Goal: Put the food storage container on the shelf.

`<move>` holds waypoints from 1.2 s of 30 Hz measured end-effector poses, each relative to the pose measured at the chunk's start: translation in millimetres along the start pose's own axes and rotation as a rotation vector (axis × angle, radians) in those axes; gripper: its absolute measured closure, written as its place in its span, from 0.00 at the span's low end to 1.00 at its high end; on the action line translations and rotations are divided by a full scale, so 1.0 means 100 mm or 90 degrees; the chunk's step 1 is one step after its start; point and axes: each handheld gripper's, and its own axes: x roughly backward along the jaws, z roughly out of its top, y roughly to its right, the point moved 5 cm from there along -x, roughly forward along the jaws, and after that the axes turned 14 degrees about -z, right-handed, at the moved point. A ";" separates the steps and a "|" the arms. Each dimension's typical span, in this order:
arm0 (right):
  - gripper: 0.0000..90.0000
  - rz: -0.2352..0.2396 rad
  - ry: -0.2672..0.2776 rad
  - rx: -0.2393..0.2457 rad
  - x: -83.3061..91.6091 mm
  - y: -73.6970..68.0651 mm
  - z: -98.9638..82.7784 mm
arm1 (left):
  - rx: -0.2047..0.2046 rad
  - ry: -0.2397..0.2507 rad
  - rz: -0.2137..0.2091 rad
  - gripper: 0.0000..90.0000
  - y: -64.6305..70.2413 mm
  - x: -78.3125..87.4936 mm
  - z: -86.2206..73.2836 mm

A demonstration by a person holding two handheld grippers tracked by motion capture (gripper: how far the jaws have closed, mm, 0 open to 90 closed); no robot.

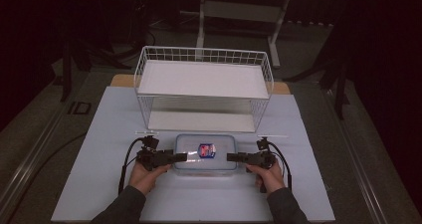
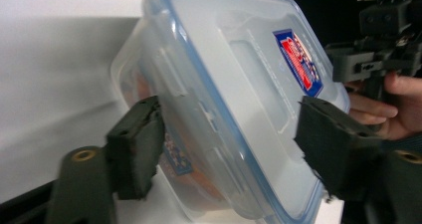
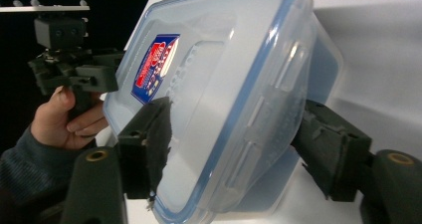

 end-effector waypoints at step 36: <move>0.57 0.004 0.070 0.095 0.38 -0.26 -0.12 | -0.121 0.006 0.036 0.57 0.45 0.22 -0.12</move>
